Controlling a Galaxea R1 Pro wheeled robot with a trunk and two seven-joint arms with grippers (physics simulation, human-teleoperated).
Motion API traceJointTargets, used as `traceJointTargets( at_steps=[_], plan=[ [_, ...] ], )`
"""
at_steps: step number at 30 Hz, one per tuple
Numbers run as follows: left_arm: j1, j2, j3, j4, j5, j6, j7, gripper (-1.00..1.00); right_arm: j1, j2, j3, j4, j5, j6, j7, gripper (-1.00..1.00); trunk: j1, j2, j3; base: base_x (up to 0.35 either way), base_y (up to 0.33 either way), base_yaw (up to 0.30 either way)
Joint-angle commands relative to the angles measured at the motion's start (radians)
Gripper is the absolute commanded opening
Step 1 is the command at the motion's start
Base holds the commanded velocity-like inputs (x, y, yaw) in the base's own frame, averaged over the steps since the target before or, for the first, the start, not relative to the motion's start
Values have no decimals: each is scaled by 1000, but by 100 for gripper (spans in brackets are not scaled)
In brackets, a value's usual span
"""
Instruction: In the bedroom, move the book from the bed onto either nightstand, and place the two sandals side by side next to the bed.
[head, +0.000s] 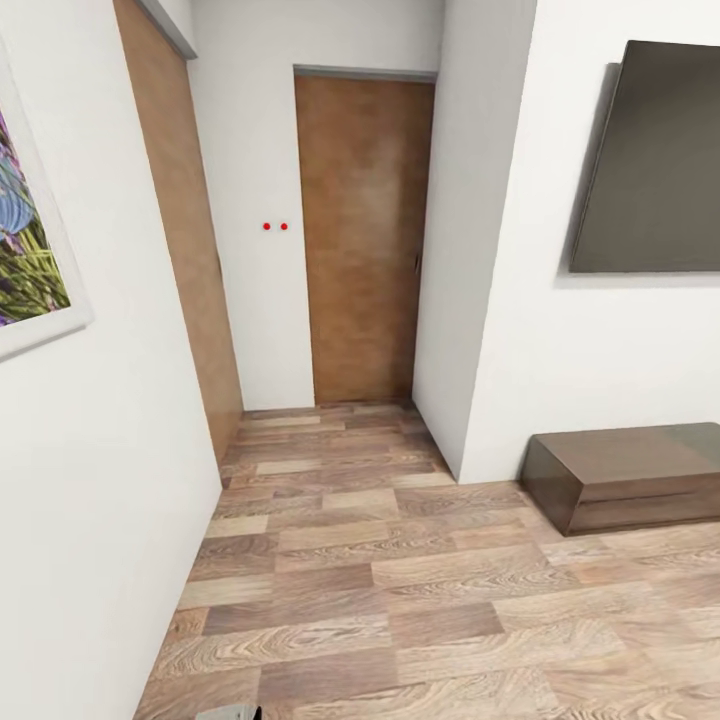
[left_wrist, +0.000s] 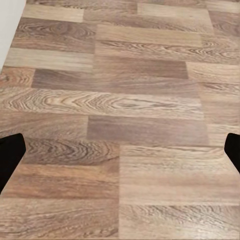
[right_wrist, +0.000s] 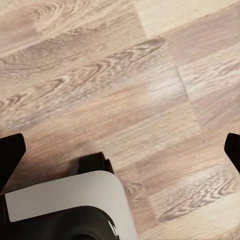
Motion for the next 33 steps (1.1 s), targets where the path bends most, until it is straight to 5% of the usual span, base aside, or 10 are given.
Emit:
traceJointTargets(
  at_steps=[1, 33],
  plan=[
    [0, -1, 2, 0, 0, -3, 0, 100, 0, 0, 0, -1, -6, -1, 0, 100, 1, 0, -1, 325, 0, 0],
    [0, -1, 2, 0, 0, -3, -1, 100, 0, -3, 4, -1, 3, -1, 1, 100, 1, 0, -1, 304, -35, -9]
  ],
)
